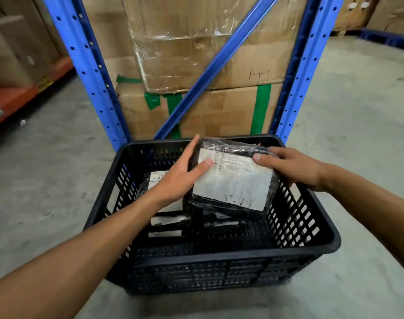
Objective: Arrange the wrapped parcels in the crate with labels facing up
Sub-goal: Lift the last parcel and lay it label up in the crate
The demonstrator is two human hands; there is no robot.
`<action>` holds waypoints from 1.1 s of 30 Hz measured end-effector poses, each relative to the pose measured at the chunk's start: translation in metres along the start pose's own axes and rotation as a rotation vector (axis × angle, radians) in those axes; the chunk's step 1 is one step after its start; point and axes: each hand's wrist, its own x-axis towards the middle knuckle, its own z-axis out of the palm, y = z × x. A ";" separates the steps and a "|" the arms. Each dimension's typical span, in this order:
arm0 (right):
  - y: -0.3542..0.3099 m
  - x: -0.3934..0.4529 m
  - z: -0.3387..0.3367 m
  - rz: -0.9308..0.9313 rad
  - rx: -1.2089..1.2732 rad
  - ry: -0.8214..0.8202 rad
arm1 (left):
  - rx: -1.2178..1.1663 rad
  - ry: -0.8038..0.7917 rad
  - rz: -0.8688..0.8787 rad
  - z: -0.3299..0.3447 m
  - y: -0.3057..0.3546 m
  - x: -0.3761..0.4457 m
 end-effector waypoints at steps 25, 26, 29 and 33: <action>-0.035 0.010 0.044 0.035 0.723 0.096 | -0.404 0.578 0.042 0.012 0.019 -0.002; -0.034 0.010 0.046 0.021 0.759 0.094 | -0.400 0.572 0.042 0.014 0.017 -0.003; -0.030 0.010 0.046 -0.010 0.799 0.125 | -0.383 0.509 0.023 0.016 0.010 -0.006; -0.025 0.007 0.041 0.008 0.806 0.090 | -0.367 0.423 0.023 0.010 0.004 -0.008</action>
